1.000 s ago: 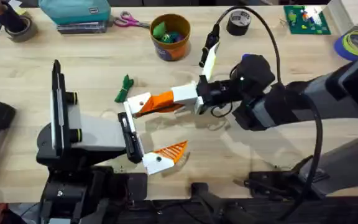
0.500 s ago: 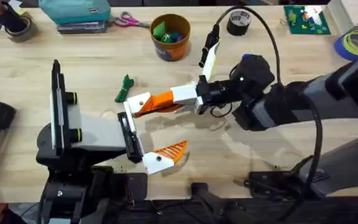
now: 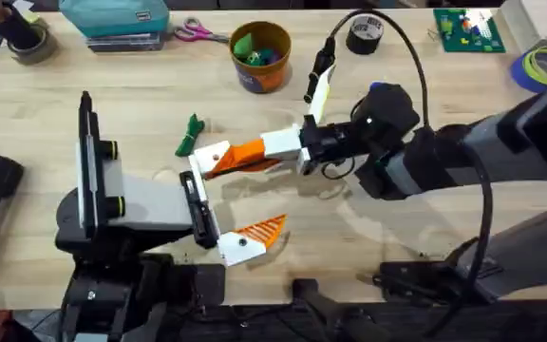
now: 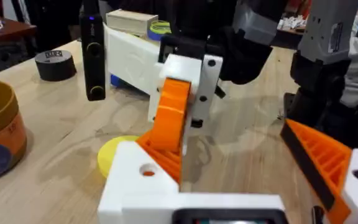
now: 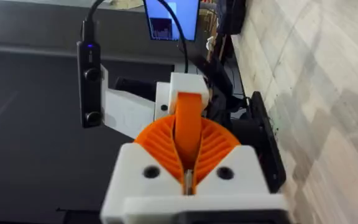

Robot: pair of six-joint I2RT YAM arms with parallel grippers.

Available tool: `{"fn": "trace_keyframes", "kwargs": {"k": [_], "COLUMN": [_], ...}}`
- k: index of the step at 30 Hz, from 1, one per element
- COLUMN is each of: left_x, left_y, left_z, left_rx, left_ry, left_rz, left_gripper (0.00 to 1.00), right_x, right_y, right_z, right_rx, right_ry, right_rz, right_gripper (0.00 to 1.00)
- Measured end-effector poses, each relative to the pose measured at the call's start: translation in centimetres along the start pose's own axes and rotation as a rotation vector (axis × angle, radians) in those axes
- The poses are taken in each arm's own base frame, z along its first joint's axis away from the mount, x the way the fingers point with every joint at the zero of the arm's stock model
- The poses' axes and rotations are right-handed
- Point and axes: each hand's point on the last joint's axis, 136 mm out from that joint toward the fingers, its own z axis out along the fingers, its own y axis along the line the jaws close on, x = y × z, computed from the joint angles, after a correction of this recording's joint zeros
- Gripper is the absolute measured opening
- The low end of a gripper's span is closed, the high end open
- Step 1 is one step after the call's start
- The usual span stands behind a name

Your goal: Pick up the gripper from the table and insert it into the empty holder that is missing its gripper. Then pick up a screw, insert it into the mounting hole, and use the screwdriver to tighten it. Finally, clean up the table by picking up the vegetable and placing it into the bucket.

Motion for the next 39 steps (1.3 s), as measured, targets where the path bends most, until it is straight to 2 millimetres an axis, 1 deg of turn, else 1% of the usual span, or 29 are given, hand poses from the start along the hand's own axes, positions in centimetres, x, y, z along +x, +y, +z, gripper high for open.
{"fn": "trace_keyframes", "kwargs": {"k": [1,2,3,5,6,8,9,11,13,16,28,31,35,39], "left_x": [0.0,0.0,0.0,0.0,0.0,0.0,0.0,0.0,0.0,0.0,0.0,0.0,0.0,0.0], "left_y": [0.0,0.0,-0.1,-0.1,-0.1,-0.1,-0.1,-0.1,-0.1,-0.1,-0.1,-0.1,-0.1,-0.1], "left_z": [0.0,0.0,0.0,0.0,0.0,0.0,0.0,0.0,0.0,0.0,0.0,0.0,0.0,0.0], "left_rx": [0.0,0.001,0.004,0.004,0.004,0.005,0.004,0.004,0.004,0.004,0.004,0.004,0.004,0.004], "left_ry": [0.0,0.0,0.0,0.0,0.0,0.0,0.0,0.0,0.0,0.0,0.0,0.0,0.0,0.0], "left_rz": [0.0,0.001,0.001,0.003,0.003,0.003,0.004,0.004,0.004,0.004,0.004,0.004,0.004,0.004], "left_gripper": [0.986,0.986,0.986,0.985,0.985,0.986,0.986,0.986,0.985,0.985,0.985,0.985,0.985,0.985], "right_x": [0.0,0.0,0.1,0.3,0.3,0.4,0.4,0.4,0.4,0.4,0.2,-0.5,-1.3,-2.0], "right_y": [0.0,-0.1,-0.1,-0.4,-0.4,-0.5,-0.5,-0.6,-0.5,-0.5,-0.6,-0.8,-1.5,-1.0], "right_z": [0.0,0.0,0.1,0.2,0.3,0.4,0.4,0.4,0.3,0.3,0.1,-0.6,-2.0,-3.8], "right_rx": [0.001,0.002,0.004,0.006,0.008,0.009,0.009,0.009,0.009,0.009,0.01,0.027,0.083,0.108], "right_ry": [0.0,0.001,0.004,0.01,0.012,0.015,0.015,0.015,0.014,0.014,0.008,-0.017,-0.054,-0.083], "right_rz": [0.001,0.003,0.008,0.014,0.018,0.021,0.02,0.022,0.021,0.021,0.021,0.044,0.099,0.082], "right_gripper": [0.099,0.184,0.284,0.53,0.634,0.801,0.855,0.905,0.979,0.994,0.995,0.995,0.995,0.994]}}
